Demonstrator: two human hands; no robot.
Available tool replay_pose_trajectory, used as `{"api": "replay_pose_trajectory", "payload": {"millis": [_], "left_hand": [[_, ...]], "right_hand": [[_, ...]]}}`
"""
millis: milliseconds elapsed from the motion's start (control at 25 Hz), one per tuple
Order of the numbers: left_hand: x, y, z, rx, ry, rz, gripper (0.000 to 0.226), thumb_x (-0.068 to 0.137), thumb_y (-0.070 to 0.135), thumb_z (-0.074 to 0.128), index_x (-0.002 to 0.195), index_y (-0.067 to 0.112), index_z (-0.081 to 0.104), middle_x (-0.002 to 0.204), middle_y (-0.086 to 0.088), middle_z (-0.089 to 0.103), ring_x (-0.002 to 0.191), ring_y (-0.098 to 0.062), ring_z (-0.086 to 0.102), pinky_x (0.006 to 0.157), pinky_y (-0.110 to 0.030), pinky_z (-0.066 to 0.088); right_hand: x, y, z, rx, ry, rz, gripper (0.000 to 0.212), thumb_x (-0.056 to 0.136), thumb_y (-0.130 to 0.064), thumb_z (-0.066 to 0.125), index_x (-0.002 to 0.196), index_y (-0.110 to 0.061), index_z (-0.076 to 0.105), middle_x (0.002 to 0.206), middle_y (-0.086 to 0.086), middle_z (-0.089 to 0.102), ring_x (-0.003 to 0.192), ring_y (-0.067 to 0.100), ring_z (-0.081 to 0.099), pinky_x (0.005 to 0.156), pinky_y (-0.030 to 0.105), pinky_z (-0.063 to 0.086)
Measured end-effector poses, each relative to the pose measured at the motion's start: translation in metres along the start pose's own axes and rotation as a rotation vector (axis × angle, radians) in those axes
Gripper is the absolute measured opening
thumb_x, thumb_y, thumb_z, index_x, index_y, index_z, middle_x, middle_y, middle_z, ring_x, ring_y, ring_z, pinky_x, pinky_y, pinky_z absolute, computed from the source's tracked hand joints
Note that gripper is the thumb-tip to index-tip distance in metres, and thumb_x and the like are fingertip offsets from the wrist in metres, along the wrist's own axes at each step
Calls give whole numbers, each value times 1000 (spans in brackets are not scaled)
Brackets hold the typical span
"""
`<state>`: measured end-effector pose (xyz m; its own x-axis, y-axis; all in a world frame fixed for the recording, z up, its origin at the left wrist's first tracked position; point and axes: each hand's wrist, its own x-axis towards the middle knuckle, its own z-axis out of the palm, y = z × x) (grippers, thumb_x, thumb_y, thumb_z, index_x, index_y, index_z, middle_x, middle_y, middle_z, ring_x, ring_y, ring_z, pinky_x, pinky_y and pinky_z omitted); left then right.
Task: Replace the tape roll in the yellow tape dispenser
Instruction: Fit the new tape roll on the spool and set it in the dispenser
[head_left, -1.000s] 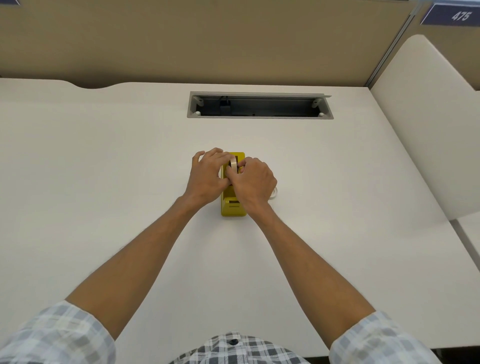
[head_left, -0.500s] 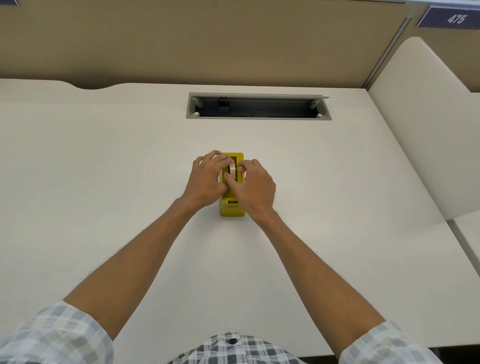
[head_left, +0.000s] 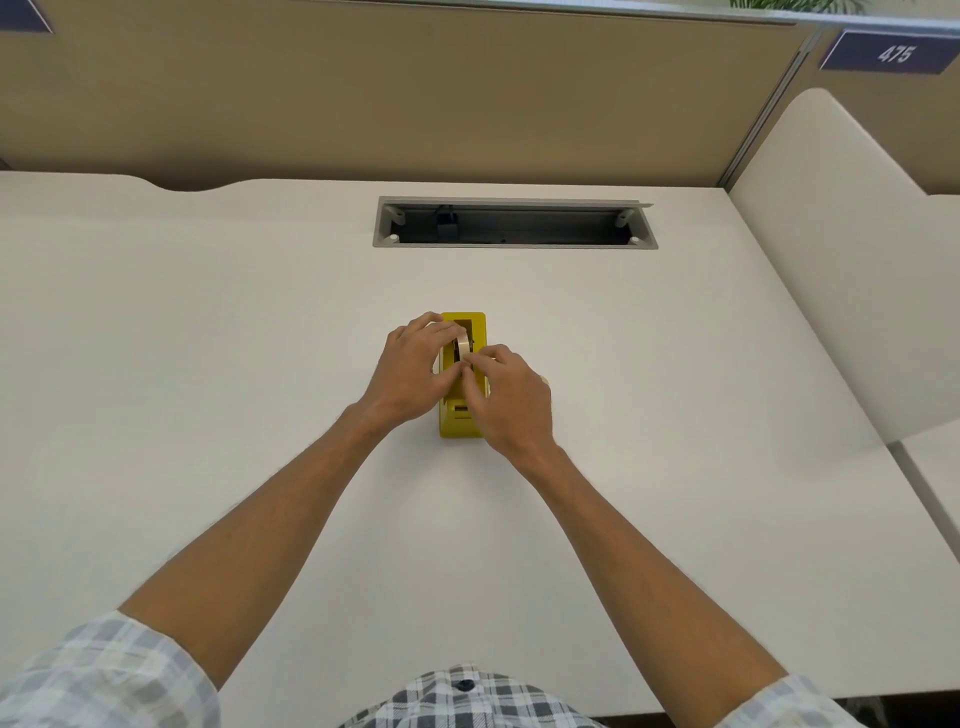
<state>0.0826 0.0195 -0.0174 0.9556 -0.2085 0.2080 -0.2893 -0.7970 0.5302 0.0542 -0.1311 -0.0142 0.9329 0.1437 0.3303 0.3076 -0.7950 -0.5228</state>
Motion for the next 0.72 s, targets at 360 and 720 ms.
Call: {"api": "replay_pose_trajectory", "payload": {"millis": [360, 720], "left_hand": [[0, 8, -4, -86, 51, 2, 28, 88, 19, 64, 115, 13, 66, 121, -3, 66, 122, -22, 50, 103, -39, 42], [2, 17, -5, -90, 26, -78, 47, 85, 27, 70, 128, 14, 56, 131, -6, 57, 121, -22, 51, 102, -37, 44]], "right_hand": [[-3, -5, -3, -200, 1, -116, 34, 81, -4, 59, 113, -11, 66, 103, 7, 68, 79, 29, 63, 55, 27, 32], [4, -3, -2, -200, -43, -101, 32, 86, -7, 53, 116, -12, 63, 107, 8, 65, 82, 29, 60, 55, 29, 36]]}}
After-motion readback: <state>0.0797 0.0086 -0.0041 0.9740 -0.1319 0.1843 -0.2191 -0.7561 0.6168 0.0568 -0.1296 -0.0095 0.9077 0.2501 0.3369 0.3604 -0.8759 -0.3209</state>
